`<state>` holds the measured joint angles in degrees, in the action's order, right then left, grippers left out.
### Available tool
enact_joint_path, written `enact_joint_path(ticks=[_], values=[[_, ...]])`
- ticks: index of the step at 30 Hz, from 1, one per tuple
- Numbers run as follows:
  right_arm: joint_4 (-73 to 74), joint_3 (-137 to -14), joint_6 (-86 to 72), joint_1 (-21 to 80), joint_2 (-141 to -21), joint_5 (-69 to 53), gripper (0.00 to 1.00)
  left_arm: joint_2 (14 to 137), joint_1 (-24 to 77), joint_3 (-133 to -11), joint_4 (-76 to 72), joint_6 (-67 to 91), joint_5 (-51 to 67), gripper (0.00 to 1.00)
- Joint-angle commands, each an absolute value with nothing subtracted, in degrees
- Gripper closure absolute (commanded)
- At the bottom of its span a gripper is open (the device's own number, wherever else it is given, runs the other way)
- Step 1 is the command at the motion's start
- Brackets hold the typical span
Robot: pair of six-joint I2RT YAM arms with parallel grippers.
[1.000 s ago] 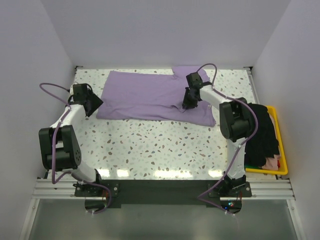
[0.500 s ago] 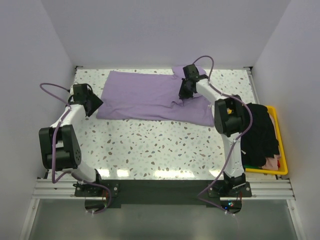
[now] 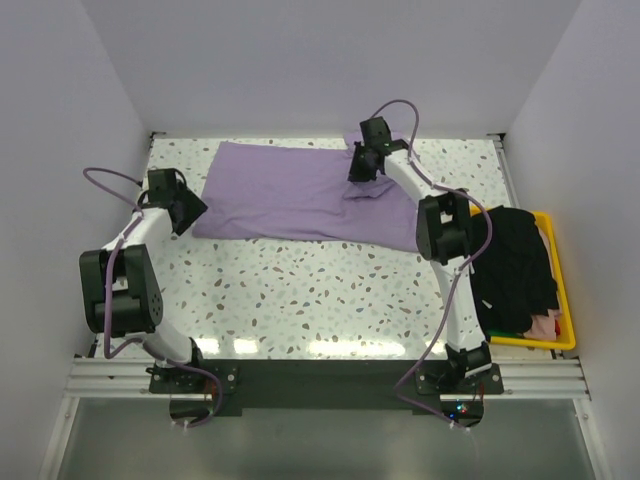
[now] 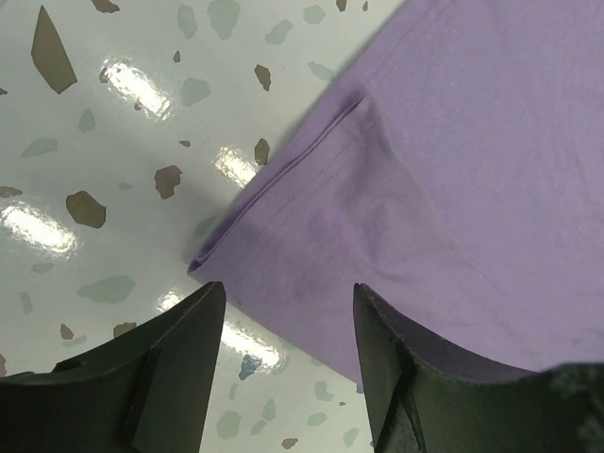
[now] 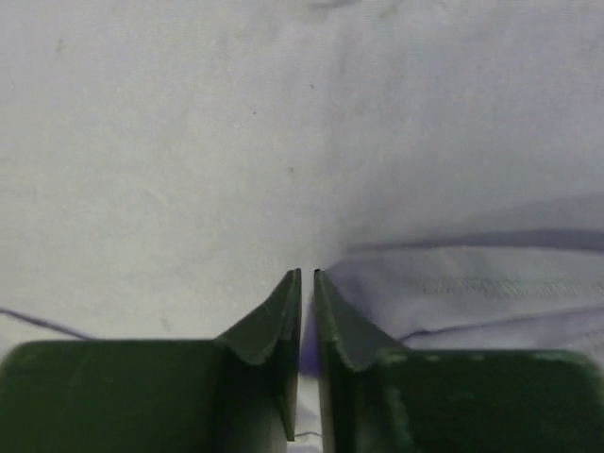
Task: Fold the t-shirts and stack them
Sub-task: Fold the tshirt
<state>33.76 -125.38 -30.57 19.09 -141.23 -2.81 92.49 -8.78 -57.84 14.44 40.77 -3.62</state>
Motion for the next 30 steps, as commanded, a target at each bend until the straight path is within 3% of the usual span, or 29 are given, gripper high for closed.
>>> enact_joint_path(ticks=[1, 3, 4, 6, 7, 13, 22, 30], values=[[29.28, -128.93, -27.69, 19.25, -140.72, -5.97, 0.84, 92.55, -9.23, -59.5, 12.57, 39.02, -3.69, 0.39], [28.92, -129.55, -26.37, 19.16, -140.19, -6.33, 0.76, 92.46, -9.14, -59.41, 12.66, 38.94, -3.69, 0.39], [28.83, -129.46, -25.93, 19.25, -139.23, -5.98, 0.66, 92.55, -9.23, -59.24, 12.66, 38.94, -3.69, 0.38], [28.74, -128.06, -24.96, 19.16, -137.64, -5.02, 0.56, 92.37, -9.23, -59.15, 12.66, 39.02, -3.52, 0.38], [28.48, -127.19, -24.61, 19.25, -136.51, -4.14, 0.55, 92.37, -9.23, -59.06, 12.57, 39.11, -3.6, 0.38], [27.69, -113.84, -25.31, 19.16, -125.78, -0.18, 0.58, 92.02, -9.14, -58.36, 12.74, 39.29, -3.95, 0.38], [24.79, -79.15, -31.28, 19.16, -104.87, 4.13, 0.62, 88.77, -9.32, -55.81, 15.38, 39.82, -8.26, 0.42], [22.5, -64.17, -34.01, 19.16, -94.14, 3.6, 0.61, 91.84, -9.23, -53.62, 11.88, 41.83, -3.96, 0.5]])
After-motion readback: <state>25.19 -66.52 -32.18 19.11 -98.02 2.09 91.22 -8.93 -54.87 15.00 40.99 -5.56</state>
